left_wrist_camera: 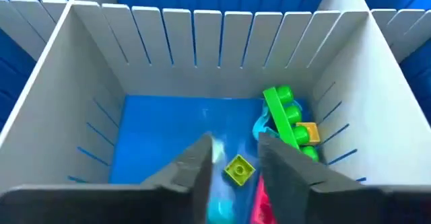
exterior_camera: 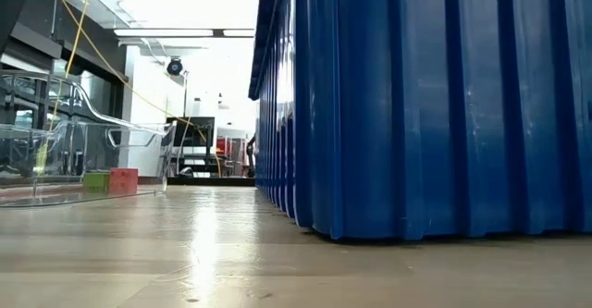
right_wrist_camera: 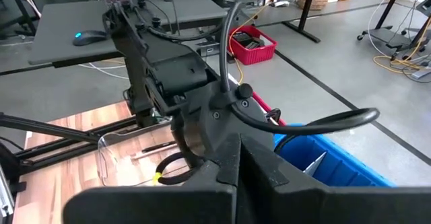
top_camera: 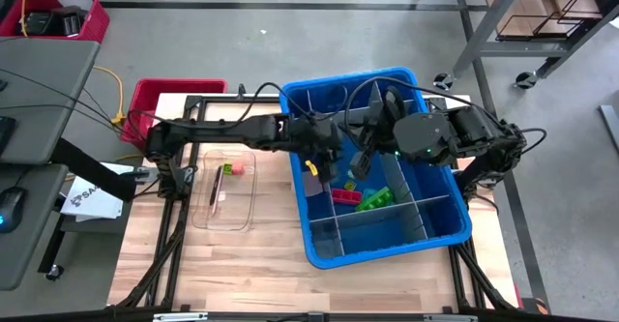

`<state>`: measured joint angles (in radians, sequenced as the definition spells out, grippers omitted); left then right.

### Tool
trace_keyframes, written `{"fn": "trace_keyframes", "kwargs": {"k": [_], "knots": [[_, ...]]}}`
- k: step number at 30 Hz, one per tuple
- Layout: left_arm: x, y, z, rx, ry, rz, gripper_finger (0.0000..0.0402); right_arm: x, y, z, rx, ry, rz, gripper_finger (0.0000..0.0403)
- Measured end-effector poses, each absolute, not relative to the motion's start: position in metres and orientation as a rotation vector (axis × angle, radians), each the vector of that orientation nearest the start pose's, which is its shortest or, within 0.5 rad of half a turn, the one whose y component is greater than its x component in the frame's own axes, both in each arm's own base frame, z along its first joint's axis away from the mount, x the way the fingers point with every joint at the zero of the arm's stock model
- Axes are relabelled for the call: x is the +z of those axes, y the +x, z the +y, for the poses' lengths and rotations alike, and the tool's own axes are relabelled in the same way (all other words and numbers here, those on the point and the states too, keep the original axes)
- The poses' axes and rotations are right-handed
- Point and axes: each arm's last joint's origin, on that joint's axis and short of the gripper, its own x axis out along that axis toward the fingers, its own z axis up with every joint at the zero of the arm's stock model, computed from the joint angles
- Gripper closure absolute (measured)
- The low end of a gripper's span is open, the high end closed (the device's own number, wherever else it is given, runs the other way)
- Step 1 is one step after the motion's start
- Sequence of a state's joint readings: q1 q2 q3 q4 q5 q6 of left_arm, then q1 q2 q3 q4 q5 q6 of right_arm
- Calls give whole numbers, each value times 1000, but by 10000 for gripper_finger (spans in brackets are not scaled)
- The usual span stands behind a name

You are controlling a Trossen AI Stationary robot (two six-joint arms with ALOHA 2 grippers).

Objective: Sort blocks

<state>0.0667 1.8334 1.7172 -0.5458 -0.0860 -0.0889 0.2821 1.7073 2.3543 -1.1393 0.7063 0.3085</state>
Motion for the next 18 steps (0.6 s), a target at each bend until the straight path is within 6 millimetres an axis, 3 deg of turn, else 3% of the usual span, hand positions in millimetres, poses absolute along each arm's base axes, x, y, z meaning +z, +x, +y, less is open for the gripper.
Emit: {"fn": "trace_keyframes", "kwargs": {"k": [4,10,13,16,18], "knots": [[342,395,29,171,-59,716,234,518,288,64,-476,61,368,403],[363,333,30,240,15,960,197,518,288,64,-472,36,376,403],[368,296,28,284,-9,967,195,518,288,64,-469,23,379,403],[358,255,23,315,-67,964,195,518,288,64,-468,15,382,403],[340,229,19,342,-109,991,195,518,288,64,-469,14,385,403]]}}
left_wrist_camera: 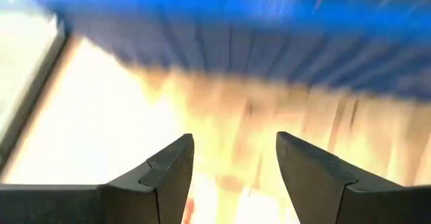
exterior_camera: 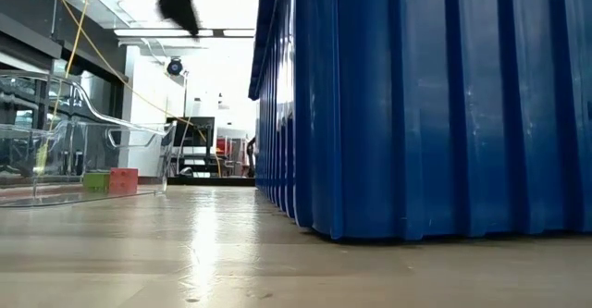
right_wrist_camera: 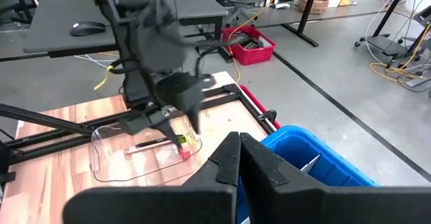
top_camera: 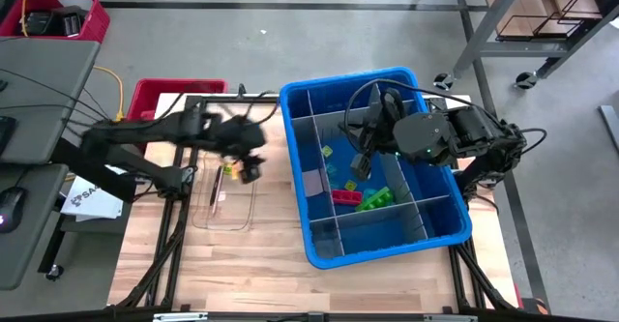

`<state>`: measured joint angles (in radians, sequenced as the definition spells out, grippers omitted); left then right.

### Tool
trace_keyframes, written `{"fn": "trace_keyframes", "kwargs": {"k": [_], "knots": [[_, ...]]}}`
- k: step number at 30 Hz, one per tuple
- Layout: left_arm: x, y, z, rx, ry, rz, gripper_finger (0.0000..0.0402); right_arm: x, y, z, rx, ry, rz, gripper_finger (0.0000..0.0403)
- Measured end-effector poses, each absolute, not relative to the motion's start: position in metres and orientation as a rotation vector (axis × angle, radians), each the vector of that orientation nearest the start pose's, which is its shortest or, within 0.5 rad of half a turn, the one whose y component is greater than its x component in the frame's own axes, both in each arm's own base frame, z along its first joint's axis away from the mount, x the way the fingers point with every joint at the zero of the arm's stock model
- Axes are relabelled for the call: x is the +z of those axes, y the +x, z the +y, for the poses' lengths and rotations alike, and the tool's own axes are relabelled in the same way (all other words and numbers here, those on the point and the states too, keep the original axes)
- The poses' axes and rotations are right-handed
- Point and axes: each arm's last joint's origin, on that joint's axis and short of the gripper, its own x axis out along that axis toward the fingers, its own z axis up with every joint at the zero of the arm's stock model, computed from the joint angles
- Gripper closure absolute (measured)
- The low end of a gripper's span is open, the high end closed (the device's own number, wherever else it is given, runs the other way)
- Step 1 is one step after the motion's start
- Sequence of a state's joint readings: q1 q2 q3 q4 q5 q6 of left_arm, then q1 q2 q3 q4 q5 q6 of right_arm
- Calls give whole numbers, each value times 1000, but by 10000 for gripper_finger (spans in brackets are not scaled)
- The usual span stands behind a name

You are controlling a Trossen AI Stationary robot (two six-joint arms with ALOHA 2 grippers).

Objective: Sort blocks

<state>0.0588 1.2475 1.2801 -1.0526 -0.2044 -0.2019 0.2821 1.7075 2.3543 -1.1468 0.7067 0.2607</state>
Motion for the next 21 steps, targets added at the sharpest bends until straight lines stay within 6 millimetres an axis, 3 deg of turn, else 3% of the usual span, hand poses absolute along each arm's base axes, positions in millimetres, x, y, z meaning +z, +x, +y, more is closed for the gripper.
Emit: {"fn": "trace_keyframes", "kwargs": {"k": [4,9,14,21], "knots": [[302,182,11,277,-50,1069,195,517,288,64,-469,13,385,403],[262,157,7,176,49,1210,195,518,288,63,-470,14,385,403],[233,153,7,176,73,1348,195,518,288,63,-479,34,378,403],[209,173,16,215,46,1503,195,518,288,63,-503,36,365,403]]}}
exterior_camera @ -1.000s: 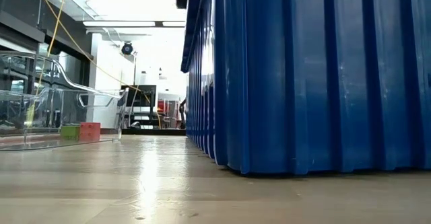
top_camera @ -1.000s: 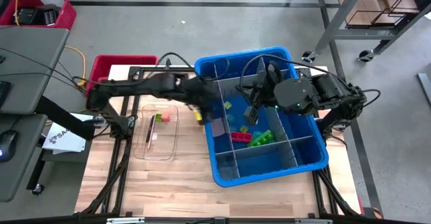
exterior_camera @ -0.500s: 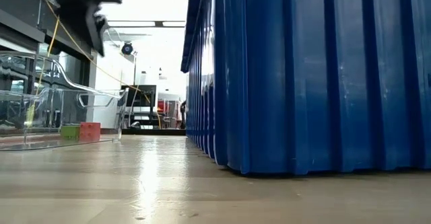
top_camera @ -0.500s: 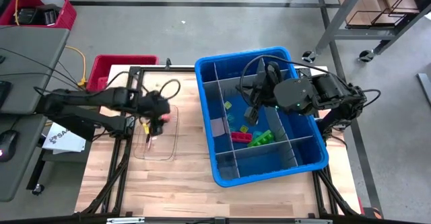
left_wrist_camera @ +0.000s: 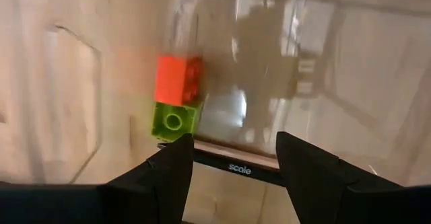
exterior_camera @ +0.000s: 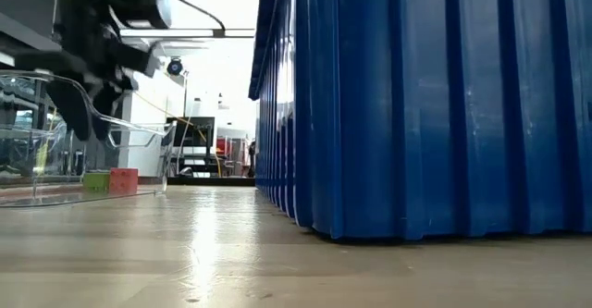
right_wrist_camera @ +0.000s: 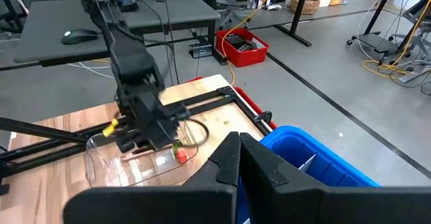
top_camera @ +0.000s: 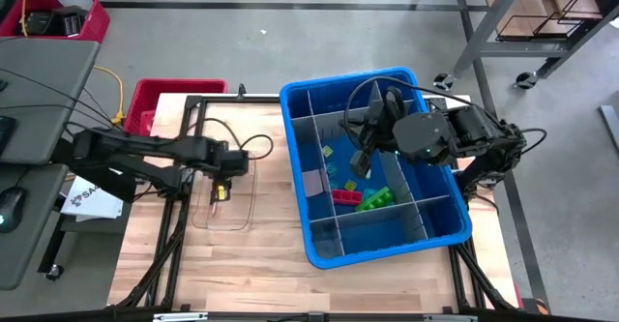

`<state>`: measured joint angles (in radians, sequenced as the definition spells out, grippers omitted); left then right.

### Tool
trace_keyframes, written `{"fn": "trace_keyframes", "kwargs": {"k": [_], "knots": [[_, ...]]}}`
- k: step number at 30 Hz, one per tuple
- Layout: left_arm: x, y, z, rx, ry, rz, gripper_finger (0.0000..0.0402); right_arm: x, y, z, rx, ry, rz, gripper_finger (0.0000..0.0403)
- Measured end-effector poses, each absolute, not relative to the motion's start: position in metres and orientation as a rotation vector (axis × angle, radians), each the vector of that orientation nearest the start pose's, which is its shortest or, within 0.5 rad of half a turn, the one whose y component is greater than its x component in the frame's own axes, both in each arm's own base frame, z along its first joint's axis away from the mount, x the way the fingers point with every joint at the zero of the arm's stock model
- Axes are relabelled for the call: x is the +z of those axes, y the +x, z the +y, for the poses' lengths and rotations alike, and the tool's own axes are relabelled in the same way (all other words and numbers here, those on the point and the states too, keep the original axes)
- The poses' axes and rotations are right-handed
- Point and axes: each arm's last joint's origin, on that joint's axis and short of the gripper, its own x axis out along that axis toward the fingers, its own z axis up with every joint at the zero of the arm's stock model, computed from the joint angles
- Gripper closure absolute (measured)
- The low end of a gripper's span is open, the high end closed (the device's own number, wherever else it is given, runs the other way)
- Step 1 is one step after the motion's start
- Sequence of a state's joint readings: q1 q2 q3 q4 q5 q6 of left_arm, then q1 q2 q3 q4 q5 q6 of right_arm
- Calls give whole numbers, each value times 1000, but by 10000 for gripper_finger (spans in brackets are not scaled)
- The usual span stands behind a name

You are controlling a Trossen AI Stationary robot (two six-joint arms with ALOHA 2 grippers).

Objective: Sort blocks

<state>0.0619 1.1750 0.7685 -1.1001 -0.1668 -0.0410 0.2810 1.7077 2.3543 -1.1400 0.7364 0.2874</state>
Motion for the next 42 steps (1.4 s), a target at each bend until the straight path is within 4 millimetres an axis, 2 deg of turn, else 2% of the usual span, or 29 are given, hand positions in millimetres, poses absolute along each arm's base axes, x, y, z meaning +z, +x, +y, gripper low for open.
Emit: {"fn": "trace_keyframes", "kwargs": {"k": [3,6,8,11,16,23,26,30,31,35,42], "knots": [[195,182,23,234,-77,1607,195,518,288,63,-508,34,364,403],[181,194,30,341,-223,1671,195,518,288,63,-509,37,363,403],[176,199,34,408,-255,1693,195,518,288,63,-509,36,363,403],[170,201,36,456,-216,1714,195,518,288,61,-515,38,362,403],[161,196,37,424,-83,1738,195,518,289,59,-524,47,360,403],[153,197,43,416,-73,1740,198,519,289,56,-537,76,351,403],[150,199,43,380,-69,1754,236,519,290,54,-548,93,346,403],[149,199,44,359,-89,1766,360,520,291,52,-553,100,329,403],[149,201,43,352,-103,1757,380,521,291,52,-552,103,324,403],[166,203,42,294,-155,1763,396,522,292,52,-550,107,313,403],[243,193,33,204,-167,1559,400,522,292,52,-548,110,313,403]]}}
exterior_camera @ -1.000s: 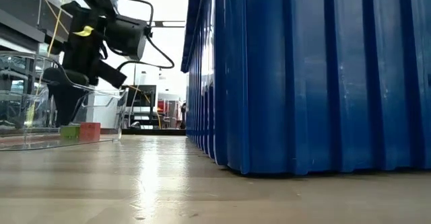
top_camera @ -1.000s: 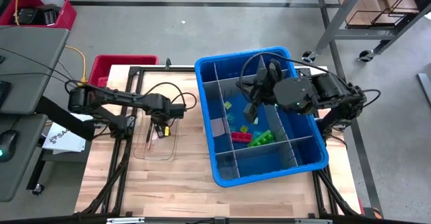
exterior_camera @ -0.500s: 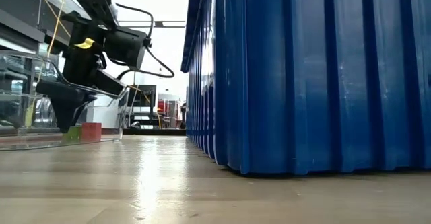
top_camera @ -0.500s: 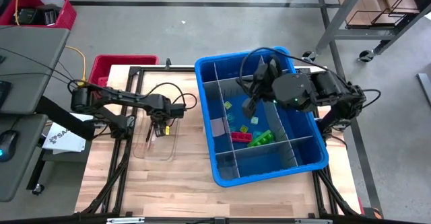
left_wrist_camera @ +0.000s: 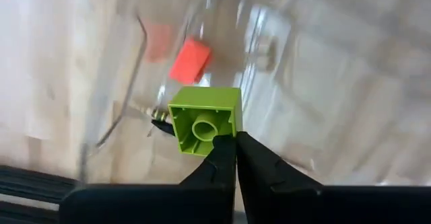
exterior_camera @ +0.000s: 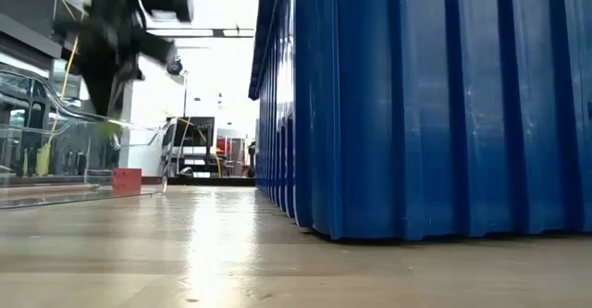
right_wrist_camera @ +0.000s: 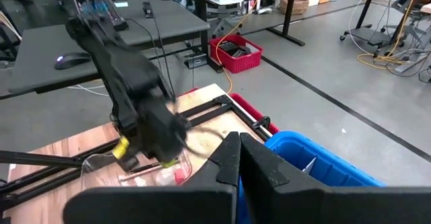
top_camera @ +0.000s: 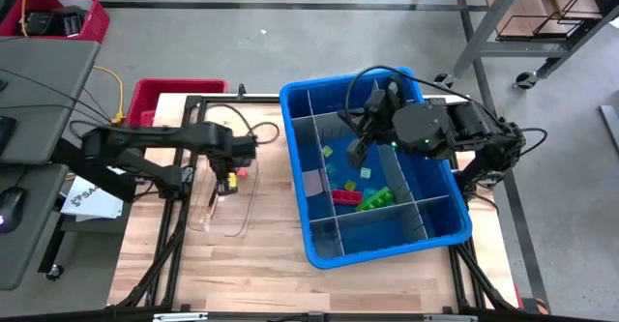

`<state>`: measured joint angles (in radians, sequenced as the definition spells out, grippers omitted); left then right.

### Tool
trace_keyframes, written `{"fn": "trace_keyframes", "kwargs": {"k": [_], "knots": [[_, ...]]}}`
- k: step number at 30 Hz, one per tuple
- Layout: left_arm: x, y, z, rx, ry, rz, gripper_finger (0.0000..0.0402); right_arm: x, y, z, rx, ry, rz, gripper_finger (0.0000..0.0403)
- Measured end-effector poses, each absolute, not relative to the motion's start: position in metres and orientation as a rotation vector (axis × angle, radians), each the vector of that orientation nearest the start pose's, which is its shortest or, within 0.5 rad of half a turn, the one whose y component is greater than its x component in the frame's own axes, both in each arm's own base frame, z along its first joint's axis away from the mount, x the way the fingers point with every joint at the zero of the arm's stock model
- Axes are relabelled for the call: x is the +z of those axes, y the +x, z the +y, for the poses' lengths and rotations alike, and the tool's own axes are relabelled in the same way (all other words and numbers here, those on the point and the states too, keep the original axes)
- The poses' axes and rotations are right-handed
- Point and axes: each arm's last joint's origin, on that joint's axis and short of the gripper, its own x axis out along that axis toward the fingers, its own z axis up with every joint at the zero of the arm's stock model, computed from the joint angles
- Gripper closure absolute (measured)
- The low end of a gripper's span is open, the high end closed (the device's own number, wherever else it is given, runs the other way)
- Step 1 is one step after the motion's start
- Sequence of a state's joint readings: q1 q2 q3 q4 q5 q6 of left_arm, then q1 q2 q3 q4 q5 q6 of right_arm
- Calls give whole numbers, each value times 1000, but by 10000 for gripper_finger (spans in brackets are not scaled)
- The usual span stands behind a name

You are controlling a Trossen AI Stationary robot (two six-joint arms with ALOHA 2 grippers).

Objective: Sort blocks

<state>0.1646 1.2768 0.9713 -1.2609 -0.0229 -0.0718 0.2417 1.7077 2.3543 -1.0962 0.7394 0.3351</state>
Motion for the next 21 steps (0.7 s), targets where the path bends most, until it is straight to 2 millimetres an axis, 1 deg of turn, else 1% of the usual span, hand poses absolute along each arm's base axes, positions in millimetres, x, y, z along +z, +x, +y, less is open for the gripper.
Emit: {"fn": "trace_keyframes", "kwargs": {"k": [3,5,8,10,11,13,15,18,21], "knots": [[276,188,27,141,-159,1366,401,522,292,52,-539,110,316,403],[297,194,23,67,-147,1142,401,522,292,53,-535,109,318,403],[331,216,22,77,-153,765,401,522,292,53,-533,109,317,403],[347,236,23,98,-139,574,401,522,292,53,-531,110,318,403],[353,246,23,108,-120,512,401,522,292,53,-531,110,318,403],[358,268,26,122,-70,468,401,522,292,53,-531,111,317,403],[357,290,30,147,-27,487,401,522,292,53,-531,111,316,403],[349,327,38,174,-9,536,399,522,292,53,-531,111,316,403],[343,359,45,181,-10,560,382,522,292,53,-530,111,316,403]]}}
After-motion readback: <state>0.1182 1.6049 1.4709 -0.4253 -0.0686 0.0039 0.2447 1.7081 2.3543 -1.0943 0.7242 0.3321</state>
